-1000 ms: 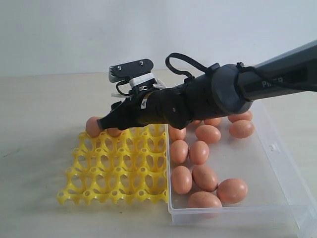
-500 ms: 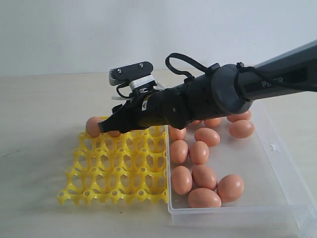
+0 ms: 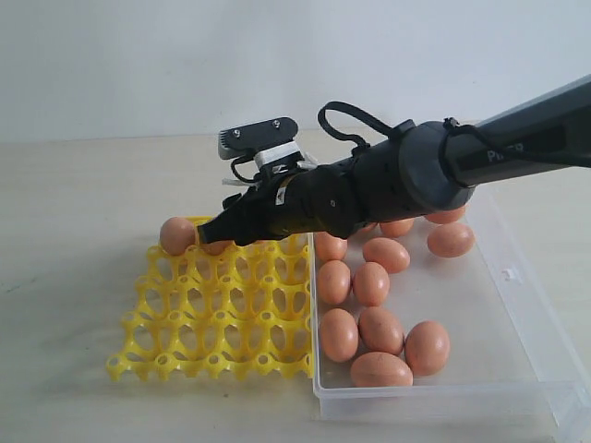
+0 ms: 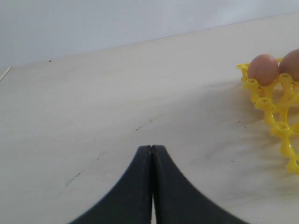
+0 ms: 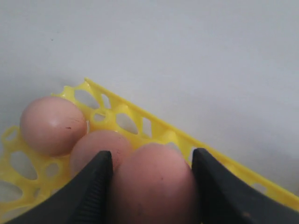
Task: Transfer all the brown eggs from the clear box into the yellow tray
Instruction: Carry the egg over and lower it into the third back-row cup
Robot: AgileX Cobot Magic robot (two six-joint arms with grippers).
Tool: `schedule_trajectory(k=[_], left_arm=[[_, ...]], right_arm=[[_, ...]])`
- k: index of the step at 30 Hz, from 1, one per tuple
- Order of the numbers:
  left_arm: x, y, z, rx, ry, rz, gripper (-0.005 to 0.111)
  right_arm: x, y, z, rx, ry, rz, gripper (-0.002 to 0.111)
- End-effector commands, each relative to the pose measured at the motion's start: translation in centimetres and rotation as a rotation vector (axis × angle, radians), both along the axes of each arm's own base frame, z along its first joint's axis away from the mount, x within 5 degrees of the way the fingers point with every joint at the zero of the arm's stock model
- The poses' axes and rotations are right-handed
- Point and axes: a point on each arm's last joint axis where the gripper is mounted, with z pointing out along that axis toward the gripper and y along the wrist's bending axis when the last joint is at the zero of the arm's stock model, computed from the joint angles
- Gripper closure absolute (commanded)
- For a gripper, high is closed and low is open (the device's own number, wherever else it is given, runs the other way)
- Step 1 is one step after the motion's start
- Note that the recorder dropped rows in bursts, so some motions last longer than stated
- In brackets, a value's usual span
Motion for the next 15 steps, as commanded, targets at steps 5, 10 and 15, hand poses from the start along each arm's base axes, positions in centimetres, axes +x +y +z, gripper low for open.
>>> schedule_trajectory(k=[5,10,15], left_arm=[[0.02,-0.01,0.21,-0.005,-0.012,0.001,0.107],[0.02,-0.01,0.21,-0.005,-0.012,0.001,0.107],[0.02,-0.01,0.21,-0.005,-0.012,0.001,0.107]], right_arm=[[0.56,-0.21,0.37,0.02,-0.028,-0.014,0.106],[0.56,-0.21,0.37,0.02,-0.028,-0.014,0.086],[0.56,-0.21,0.37,0.02,-0.028,-0.014,0.06]])
